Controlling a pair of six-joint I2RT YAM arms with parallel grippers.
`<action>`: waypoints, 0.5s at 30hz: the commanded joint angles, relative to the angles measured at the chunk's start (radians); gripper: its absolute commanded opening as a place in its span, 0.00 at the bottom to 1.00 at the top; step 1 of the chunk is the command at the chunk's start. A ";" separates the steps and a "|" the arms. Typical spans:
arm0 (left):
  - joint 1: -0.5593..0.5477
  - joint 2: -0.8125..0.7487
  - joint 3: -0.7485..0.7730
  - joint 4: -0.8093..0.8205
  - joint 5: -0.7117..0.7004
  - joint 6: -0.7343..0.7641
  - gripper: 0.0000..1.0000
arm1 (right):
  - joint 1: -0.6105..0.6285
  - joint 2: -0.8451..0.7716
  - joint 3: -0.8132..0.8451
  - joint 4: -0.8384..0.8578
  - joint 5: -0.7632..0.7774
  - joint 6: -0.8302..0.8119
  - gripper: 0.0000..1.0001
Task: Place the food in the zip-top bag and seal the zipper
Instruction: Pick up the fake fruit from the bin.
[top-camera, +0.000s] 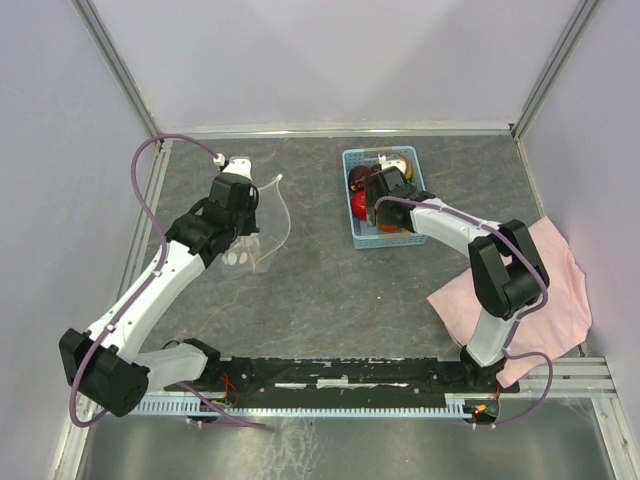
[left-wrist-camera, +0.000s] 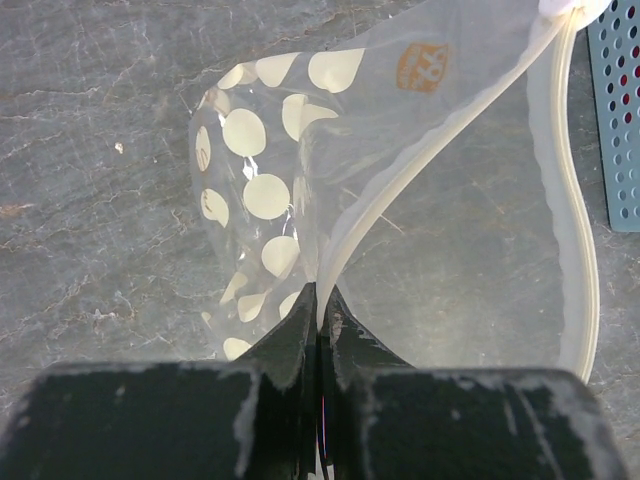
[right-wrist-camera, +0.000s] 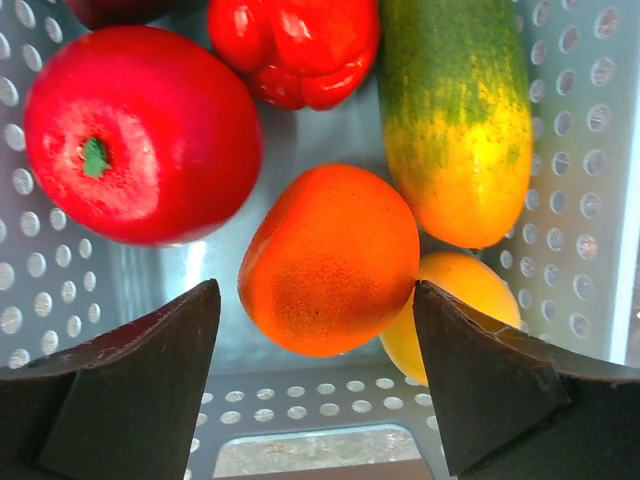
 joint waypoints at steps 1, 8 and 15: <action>0.006 0.004 0.005 0.033 0.022 -0.026 0.03 | -0.013 0.013 0.028 0.089 -0.056 0.039 0.86; 0.008 0.009 0.005 0.034 0.033 -0.026 0.03 | -0.029 0.045 0.028 0.109 -0.035 0.121 0.86; 0.010 0.023 0.006 0.033 0.051 -0.023 0.03 | -0.033 0.066 0.018 0.137 0.014 0.167 0.85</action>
